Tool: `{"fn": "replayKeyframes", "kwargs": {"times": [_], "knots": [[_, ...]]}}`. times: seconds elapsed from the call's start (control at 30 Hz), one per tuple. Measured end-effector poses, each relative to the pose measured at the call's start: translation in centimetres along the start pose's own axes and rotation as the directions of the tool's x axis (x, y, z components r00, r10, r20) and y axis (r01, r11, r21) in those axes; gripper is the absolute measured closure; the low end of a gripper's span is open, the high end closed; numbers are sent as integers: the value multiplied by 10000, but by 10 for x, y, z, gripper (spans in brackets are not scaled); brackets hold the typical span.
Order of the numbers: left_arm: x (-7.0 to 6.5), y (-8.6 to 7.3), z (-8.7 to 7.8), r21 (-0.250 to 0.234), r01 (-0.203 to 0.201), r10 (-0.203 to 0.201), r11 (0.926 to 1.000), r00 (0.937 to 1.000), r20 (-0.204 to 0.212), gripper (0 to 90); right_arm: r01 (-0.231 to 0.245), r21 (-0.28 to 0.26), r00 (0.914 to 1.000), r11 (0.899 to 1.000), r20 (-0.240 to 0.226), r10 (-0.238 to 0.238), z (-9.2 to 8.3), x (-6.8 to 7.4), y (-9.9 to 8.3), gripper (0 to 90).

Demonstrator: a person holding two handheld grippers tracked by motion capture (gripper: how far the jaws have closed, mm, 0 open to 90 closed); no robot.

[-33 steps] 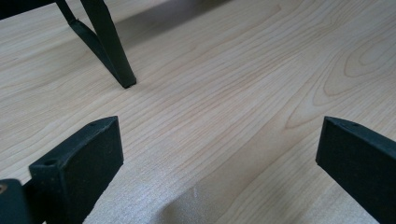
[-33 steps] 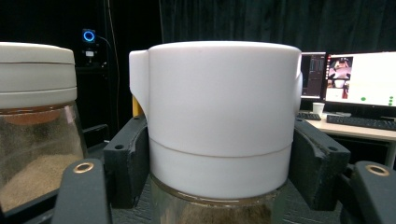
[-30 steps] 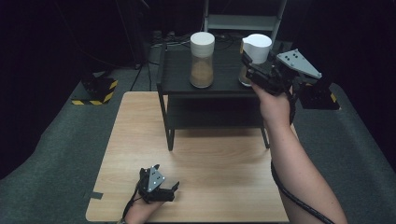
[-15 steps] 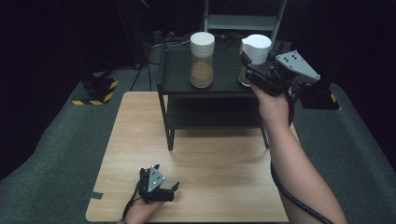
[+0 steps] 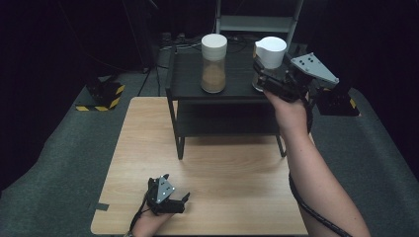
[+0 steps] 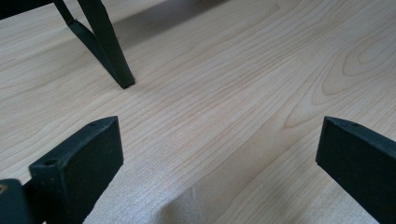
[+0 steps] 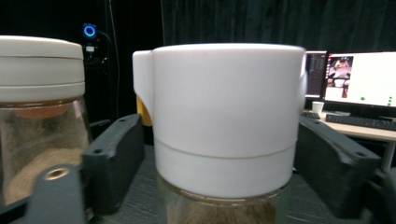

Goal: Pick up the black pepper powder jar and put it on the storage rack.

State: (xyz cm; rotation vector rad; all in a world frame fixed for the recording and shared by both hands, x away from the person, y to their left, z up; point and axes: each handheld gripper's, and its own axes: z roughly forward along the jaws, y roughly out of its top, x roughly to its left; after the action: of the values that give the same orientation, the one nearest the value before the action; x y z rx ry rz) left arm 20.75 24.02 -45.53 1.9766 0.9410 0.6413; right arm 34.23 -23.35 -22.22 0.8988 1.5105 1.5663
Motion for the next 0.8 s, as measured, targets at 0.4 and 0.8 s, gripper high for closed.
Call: {"fn": "replayKeyframes", "kwargs": {"times": [0.4,0.8], "knots": [[-1,0,0,9,-69,69,10000,10000,-30,9,203,-75,9998,9998,6,-203,-12,5,2,0],[-3,0,1,13,-1,2,10000,9999,-116,9,190,-242,9997,9995,-130,-193,-37,6,-11,0]]}}
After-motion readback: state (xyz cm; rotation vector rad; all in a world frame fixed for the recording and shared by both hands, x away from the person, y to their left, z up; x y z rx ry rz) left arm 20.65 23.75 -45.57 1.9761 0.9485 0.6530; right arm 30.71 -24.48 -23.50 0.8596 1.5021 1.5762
